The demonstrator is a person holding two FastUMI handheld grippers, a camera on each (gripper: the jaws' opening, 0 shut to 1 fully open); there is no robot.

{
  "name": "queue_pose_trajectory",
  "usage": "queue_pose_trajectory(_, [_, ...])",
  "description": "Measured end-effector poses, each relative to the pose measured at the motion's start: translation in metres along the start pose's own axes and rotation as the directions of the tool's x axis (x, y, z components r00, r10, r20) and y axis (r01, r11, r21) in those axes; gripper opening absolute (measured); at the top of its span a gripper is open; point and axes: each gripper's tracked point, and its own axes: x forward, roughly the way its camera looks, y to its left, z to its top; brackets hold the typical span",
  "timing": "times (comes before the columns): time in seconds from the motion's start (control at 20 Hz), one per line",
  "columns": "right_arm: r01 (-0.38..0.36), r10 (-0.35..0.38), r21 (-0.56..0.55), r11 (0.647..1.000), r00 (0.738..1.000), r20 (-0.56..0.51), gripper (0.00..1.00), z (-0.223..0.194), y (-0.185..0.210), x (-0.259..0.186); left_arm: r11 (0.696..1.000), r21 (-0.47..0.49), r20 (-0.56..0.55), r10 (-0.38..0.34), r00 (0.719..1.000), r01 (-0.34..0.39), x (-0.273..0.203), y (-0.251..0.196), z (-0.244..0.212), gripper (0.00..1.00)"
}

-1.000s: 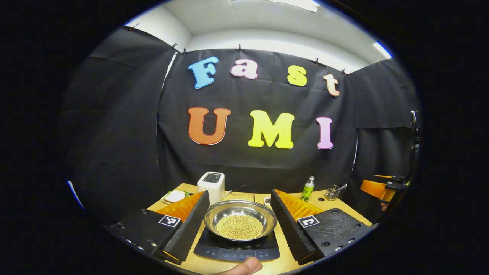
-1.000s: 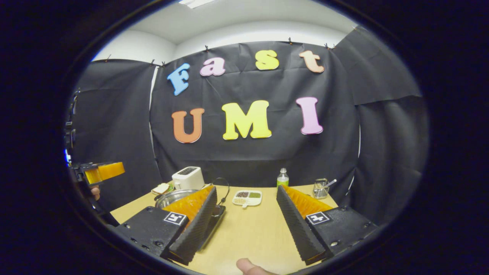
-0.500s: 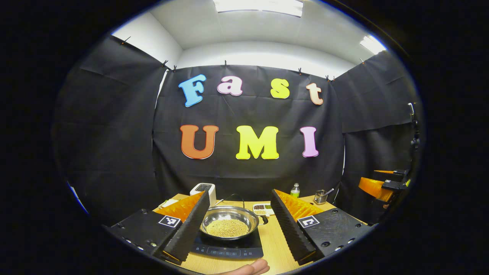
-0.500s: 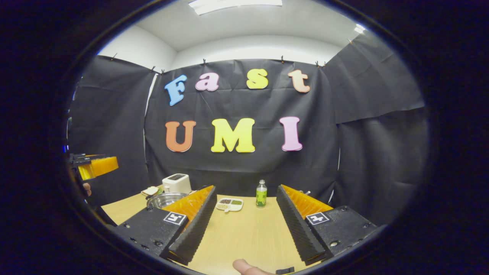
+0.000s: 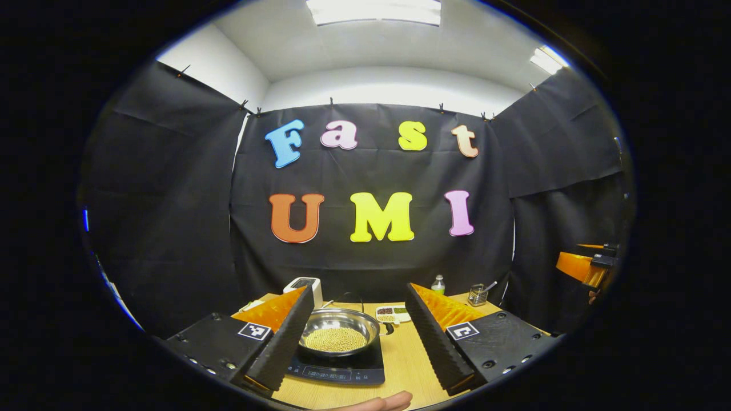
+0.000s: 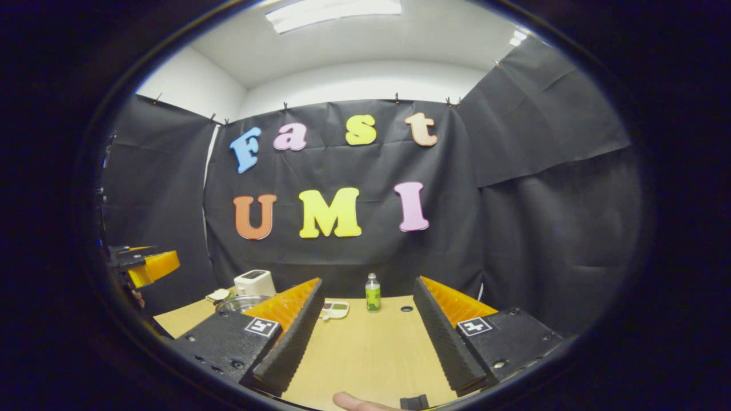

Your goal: First push the handle of the pot to place it horizontally, then grasp the pot with both hands and set it on the induction cooktop.

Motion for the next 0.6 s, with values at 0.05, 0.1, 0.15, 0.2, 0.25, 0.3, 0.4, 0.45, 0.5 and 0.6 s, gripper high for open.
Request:
queue_pose_trajectory(0.05, [-0.005,0.005,0.002,1.000,1.000,0.002,0.96,0.000,0.001,-0.002,1.000,-0.002,0.000,0.004,1.000,-0.004,0.000,0.001,0.000,0.96])
queue_pose_trajectory(0.1, [-0.010,0.010,0.008,1.000,1.000,0.001,0.99,-0.001,0.001,-0.003,1.000,-0.002,-0.002,0.004,1.000,-0.004,-0.002,0.000,-0.001,0.96])
queue_pose_trajectory(0.15, [-0.014,0.014,0.013,1.000,1.000,-0.002,0.96,-0.002,0.002,-0.003,1.000,-0.003,-0.002,0.003,1.000,-0.003,-0.003,-0.003,0.000,0.96])
queue_pose_trajectory(0.2, [-0.014,0.014,0.016,1.000,1.000,-0.003,0.96,-0.004,0.000,-0.003,1.000,-0.005,-0.003,-0.004,1.000,0.004,-0.004,-0.004,-0.001,0.96])
queue_pose_trajectory(0.25, [-0.014,0.014,0.015,1.000,1.000,-0.002,0.96,-0.004,-0.001,-0.003,1.000,-0.003,0.001,-0.011,1.000,0.011,-0.006,-0.007,0.000,0.96])
queue_pose_trajectory(0.3, [-0.010,0.011,0.016,1.000,1.000,-0.004,0.96,-0.006,-0.002,-0.004,1.000,0.001,0.002,-0.014,1.000,0.014,-0.008,-0.008,0.000,0.95])
queue_pose_trajectory(0.4, [-0.009,0.010,0.024,1.000,1.000,-0.006,0.96,-0.008,-0.002,-0.002,1.000,0.004,0.003,-0.011,1.000,0.011,-0.008,-0.006,-0.001,0.96])
queue_pose_trajectory(0.45, [-0.010,0.010,0.027,1.000,1.000,-0.009,0.96,-0.010,-0.003,-0.003,1.000,0.004,0.007,-0.014,1.000,0.014,-0.008,-0.007,0.000,0.96])
queue_pose_trajectory(0.5, [-0.008,0.008,0.029,1.000,1.000,-0.014,0.96,-0.012,-0.005,-0.004,1.000,0.002,0.007,-0.017,1.000,0.017,-0.009,-0.008,-0.001,0.96])
queue_pose_trajectory(0.6, [0.009,-0.008,0.039,0.999,1.000,-0.025,0.96,-0.016,-0.011,-0.003,1.000,-0.008,0.004,-0.026,1.000,0.026,-0.010,-0.008,-0.002,0.95])
